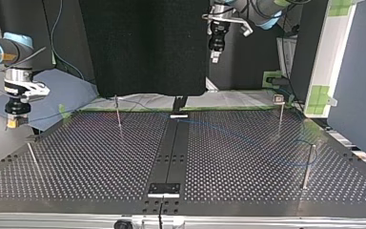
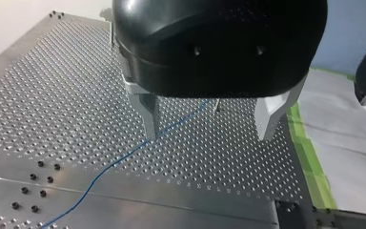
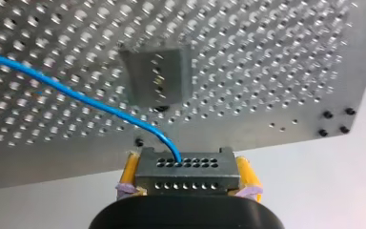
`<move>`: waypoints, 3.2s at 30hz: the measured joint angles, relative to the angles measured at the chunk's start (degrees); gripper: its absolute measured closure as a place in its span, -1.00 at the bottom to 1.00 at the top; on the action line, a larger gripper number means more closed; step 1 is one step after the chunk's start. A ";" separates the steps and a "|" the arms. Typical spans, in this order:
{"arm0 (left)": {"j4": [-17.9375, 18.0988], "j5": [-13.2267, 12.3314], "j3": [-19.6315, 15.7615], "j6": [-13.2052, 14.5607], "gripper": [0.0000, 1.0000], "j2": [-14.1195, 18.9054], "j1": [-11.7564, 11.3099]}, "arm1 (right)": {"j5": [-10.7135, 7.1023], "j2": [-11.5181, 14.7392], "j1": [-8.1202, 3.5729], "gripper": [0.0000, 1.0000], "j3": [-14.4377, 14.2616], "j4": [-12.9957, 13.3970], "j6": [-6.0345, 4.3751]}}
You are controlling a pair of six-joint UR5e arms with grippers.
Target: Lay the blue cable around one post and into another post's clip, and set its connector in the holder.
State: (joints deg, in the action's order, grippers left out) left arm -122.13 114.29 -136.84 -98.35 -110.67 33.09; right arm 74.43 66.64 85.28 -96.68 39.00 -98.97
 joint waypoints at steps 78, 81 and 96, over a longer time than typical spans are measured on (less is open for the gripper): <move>0.13 1.42 0.02 0.31 -1.00 0.00 -0.13 | -8.51 -2.16 1.67 1.00 4.07 -3.71 -1.78; 0.15 1.42 0.02 0.34 -1.00 -0.01 -0.20 | -8.50 -2.15 1.58 1.00 4.08 -3.86 -1.71; 0.16 1.42 0.02 0.43 -1.00 -0.01 -0.51 | -9.79 -2.14 1.07 1.00 4.23 -5.69 0.60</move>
State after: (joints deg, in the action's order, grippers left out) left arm -121.97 115.70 -136.82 -97.91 -110.68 32.58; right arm 64.65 64.50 86.35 -92.45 33.31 -98.37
